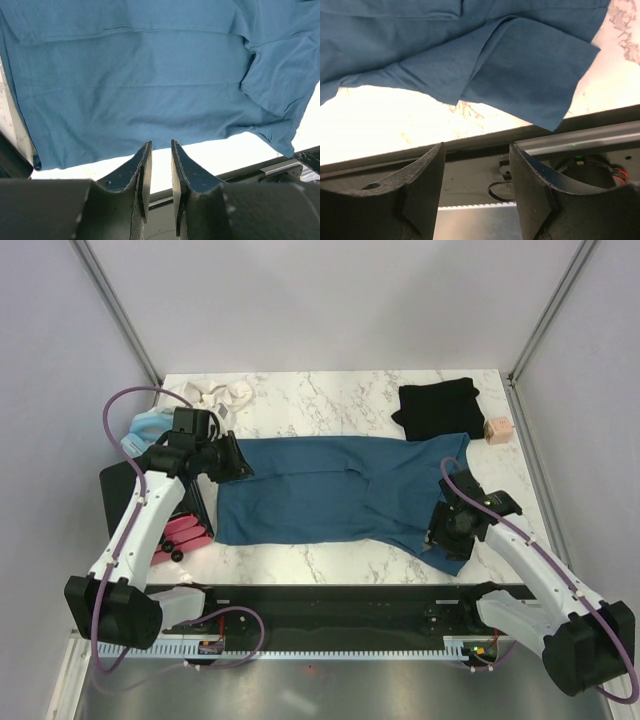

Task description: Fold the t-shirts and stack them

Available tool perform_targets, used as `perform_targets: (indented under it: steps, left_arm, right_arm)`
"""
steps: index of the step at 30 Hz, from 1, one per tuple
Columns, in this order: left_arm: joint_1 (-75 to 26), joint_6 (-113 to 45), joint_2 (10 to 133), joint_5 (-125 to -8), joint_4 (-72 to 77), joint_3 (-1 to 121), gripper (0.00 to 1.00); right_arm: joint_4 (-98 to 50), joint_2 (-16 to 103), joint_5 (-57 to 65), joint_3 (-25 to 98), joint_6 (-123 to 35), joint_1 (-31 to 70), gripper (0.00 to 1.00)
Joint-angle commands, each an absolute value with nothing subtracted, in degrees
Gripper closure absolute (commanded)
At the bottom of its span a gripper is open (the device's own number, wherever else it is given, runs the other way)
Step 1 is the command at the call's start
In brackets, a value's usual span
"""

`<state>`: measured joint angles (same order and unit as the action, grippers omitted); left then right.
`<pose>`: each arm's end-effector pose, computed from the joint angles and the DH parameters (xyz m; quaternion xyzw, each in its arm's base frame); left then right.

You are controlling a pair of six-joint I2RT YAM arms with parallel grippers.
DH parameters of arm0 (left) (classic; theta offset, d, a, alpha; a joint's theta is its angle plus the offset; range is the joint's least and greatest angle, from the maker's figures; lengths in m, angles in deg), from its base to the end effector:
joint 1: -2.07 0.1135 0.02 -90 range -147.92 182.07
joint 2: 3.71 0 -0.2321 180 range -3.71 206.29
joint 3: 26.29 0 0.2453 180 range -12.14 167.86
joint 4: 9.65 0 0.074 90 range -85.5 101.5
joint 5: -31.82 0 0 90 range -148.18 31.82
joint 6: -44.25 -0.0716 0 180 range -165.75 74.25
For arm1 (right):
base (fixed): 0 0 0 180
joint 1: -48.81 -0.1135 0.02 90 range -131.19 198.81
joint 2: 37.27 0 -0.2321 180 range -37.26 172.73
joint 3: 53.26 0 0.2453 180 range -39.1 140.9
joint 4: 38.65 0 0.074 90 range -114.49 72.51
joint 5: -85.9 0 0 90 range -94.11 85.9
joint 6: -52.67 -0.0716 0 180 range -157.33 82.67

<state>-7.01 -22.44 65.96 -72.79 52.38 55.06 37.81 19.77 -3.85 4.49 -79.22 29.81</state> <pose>0.2648 -0.0606 0.2705 -0.0728 0.9313 -0.2087 0.2897 0.1652 0.0572 0.1702 0.1966 0.9726 0.0647 0.1058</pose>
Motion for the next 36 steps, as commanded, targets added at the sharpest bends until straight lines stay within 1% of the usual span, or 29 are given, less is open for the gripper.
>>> perform_targets:
  steps: [1, 7, 11, 22, 30, 36]
  left_arm:
    - [-6.89, -20.79, 63.8, -71.45, 52.93, 53.61, 0.71]
    - [-6.89, -21.67, 63.18, -70.84, 53.02, 52.2, 0.71]
    - [-6.89, -22.55, 63.09, -70.4, 53.28, 52.2, 0.71]
    - [-6.89, -23.69, 64.41, -70.22, 53.28, 52.99, 0.71]
    - [-6.89, -23.96, 64.5, -70.13, 53.2, 52.99, 0.71]
    - [-6.89, -24.31, 64.41, -69.87, 53.11, 52.64, 0.71]
  right_arm:
    - [31.15, 21.96, -3.75, 1.77, -83.91, 29.48, 0.38]
    - [26.4, 27.5, -7.09, 1.33, -82.69, 29.56, 0.37]
    - [23.15, 29.0, -8.76, 1.07, -82.51, 29.56, 0.37]
    - [20.77, 34.62, -9.9, 0.89, -83.3, 29.56, 0.37]
    - [19.28, 37.96, -11.31, 1.86, -82.86, 29.56, 0.42]
    - [19.28, 37.62, -12.71, 2.12, -82.95, 29.56, 0.51]
